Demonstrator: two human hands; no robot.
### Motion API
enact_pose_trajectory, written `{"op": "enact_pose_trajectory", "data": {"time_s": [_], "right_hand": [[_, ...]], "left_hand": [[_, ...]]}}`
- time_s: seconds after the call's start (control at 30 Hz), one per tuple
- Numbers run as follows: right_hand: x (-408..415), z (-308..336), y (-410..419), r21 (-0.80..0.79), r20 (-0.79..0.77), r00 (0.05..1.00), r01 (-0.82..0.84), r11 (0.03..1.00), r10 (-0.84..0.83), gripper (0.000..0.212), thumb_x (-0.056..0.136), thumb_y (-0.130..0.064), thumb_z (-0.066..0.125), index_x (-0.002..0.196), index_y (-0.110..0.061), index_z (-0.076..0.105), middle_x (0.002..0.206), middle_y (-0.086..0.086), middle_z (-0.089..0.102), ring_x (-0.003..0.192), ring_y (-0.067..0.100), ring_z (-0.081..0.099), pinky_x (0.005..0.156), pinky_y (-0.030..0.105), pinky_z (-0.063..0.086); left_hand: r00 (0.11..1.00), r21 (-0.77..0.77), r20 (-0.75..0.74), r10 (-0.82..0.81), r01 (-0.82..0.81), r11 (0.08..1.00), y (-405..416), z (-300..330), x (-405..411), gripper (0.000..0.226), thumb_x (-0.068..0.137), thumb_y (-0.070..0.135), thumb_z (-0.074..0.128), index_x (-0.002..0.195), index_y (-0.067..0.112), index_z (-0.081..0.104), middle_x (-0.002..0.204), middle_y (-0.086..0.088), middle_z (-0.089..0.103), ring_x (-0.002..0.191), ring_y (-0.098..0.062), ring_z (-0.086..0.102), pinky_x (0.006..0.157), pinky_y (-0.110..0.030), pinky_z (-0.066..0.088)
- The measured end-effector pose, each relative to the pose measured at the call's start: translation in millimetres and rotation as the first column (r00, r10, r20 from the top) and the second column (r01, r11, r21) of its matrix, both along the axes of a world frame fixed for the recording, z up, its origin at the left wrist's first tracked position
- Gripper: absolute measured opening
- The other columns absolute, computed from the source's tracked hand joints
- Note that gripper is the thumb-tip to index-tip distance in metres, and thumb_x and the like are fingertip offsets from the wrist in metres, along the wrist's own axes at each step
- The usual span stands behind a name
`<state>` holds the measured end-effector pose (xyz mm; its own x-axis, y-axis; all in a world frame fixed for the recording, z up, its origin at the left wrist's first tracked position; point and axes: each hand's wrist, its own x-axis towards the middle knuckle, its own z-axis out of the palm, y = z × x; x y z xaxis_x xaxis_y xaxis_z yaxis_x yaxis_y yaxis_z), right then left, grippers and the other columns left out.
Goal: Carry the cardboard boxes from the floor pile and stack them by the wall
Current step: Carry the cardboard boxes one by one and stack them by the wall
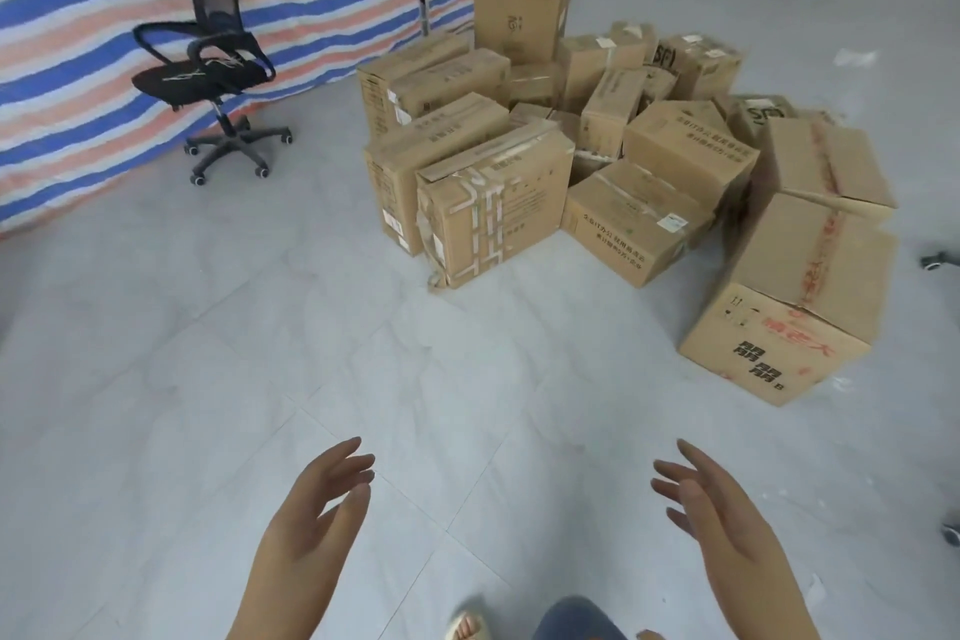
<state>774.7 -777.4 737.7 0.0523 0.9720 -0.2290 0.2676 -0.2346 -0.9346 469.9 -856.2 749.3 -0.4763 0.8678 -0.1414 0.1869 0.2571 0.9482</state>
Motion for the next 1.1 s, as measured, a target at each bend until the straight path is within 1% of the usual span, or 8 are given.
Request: {"op": "enact_pose_trajectory", "data": {"time_s": [0.13, 0.3, 0.47, 0.6, 0.67, 0.73, 0.93, 1.1], "right_hand": [[-7, -12, 61, -0.038, -0.017, 1.000, 0.012, 0.999, -0.012, 0.030, 0.095, -0.013, 0.049, 0.115, -0.033, 0.059, 0.107, -0.007, 0.071, 0.102, 0.014, 0.067, 0.099, 0.045, 0.048], [-11, -16, 173, -0.027, -0.003, 0.998, -0.058, 0.998, 0.058, 0.029, 0.096, -0.013, 0.049, 0.116, -0.034, 0.057, 0.109, -0.007, 0.069, 0.102, 0.011, 0.066, 0.101, 0.046, 0.045], [-15, -8, 292, 0.017, 0.014, 0.993, -0.118, 0.993, 0.118, 0.030, 0.095, -0.018, 0.048, 0.113, -0.040, 0.057, 0.103, -0.015, 0.071, 0.100, 0.008, 0.067, 0.091, 0.034, 0.052], [-31, -9, 372, -0.004, 0.032, 0.978, -0.205, 0.979, 0.205, 0.027, 0.093, -0.025, 0.049, 0.115, -0.039, 0.057, 0.105, -0.011, 0.071, 0.101, 0.007, 0.067, 0.096, 0.040, 0.049], [-49, -12, 406, -0.012, 0.033, 0.972, -0.231, 0.973, 0.231, 0.027, 0.092, -0.027, 0.048, 0.115, -0.039, 0.057, 0.105, -0.013, 0.071, 0.101, 0.009, 0.067, 0.092, 0.036, 0.051], [-73, -17, 435, -0.041, 0.038, 0.967, -0.250, 0.967, 0.251, 0.027, 0.093, -0.027, 0.048, 0.115, -0.040, 0.057, 0.105, -0.016, 0.071, 0.102, 0.010, 0.067, 0.090, 0.033, 0.052], [-176, -32, 499, -0.105, 0.053, 0.964, -0.252, 0.962, 0.259, 0.040, 0.077, -0.054, 0.047, 0.115, -0.045, 0.056, 0.108, -0.021, 0.068, 0.100, 0.002, 0.066, 0.097, 0.045, 0.048], [-274, -27, 548, -0.112, 0.032, 0.985, -0.167, 0.980, 0.171, 0.031, 0.086, -0.044, 0.045, 0.115, -0.044, 0.056, 0.107, -0.023, 0.068, 0.098, 0.001, 0.066, 0.098, 0.046, 0.047]], "left_hand": [[1.000, -0.007, 0.012, 0.011, -0.011, 1.000, 63, -8, -8, 0.039, 0.090, -0.002, 0.056, 0.110, 0.031, 0.062, 0.103, 0.017, 0.070, 0.096, 0.000, 0.066, 0.079, -0.010, 0.050], [0.998, -0.001, 0.021, 0.064, -0.064, 0.998, 156, -18, -9, 0.038, 0.090, -0.001, 0.057, 0.110, 0.031, 0.062, 0.104, 0.016, 0.070, 0.095, -0.001, 0.066, 0.078, -0.009, 0.050], [0.996, 0.028, -0.007, 0.087, -0.087, 0.996, 256, -7, -8, 0.039, 0.089, -0.002, 0.057, 0.110, 0.031, 0.062, 0.105, 0.017, 0.069, 0.095, 0.001, 0.065, 0.076, -0.005, 0.048], [0.985, 0.024, 0.021, 0.174, -0.174, 0.984, 310, -8, -20, 0.037, 0.090, 0.001, 0.057, 0.109, 0.032, 0.061, 0.105, 0.018, 0.069, 0.094, 0.004, 0.064, 0.075, -0.004, 0.047], [0.979, 0.003, 0.017, 0.203, -0.203, 0.979, 329, -9, -32, 0.037, 0.090, 0.001, 0.058, 0.110, 0.031, 0.062, 0.106, 0.019, 0.069, 0.094, 0.004, 0.064, 0.075, -0.004, 0.047], [0.969, -0.031, 0.016, 0.245, -0.245, 0.969, 346, -15, -52, 0.038, 0.089, 0.000, 0.058, 0.108, 0.032, 0.062, 0.105, 0.019, 0.069, 0.093, 0.003, 0.065, 0.074, -0.003, 0.046], [0.963, -0.090, 0.029, 0.269, -0.266, 0.960, 415, -32, -144, 0.036, 0.090, 0.000, 0.056, 0.105, 0.032, 0.062, 0.099, 0.012, 0.072, 0.092, 0.001, 0.066, 0.077, -0.011, 0.051], [0.986, -0.112, 0.001, 0.167, -0.166, 0.980, 489, -17, -261, 0.035, 0.091, 0.003, 0.057, 0.108, 0.033, 0.061, 0.101, 0.010, 0.072, 0.093, 0.006, 0.064, 0.074, -0.001, 0.045]]}}
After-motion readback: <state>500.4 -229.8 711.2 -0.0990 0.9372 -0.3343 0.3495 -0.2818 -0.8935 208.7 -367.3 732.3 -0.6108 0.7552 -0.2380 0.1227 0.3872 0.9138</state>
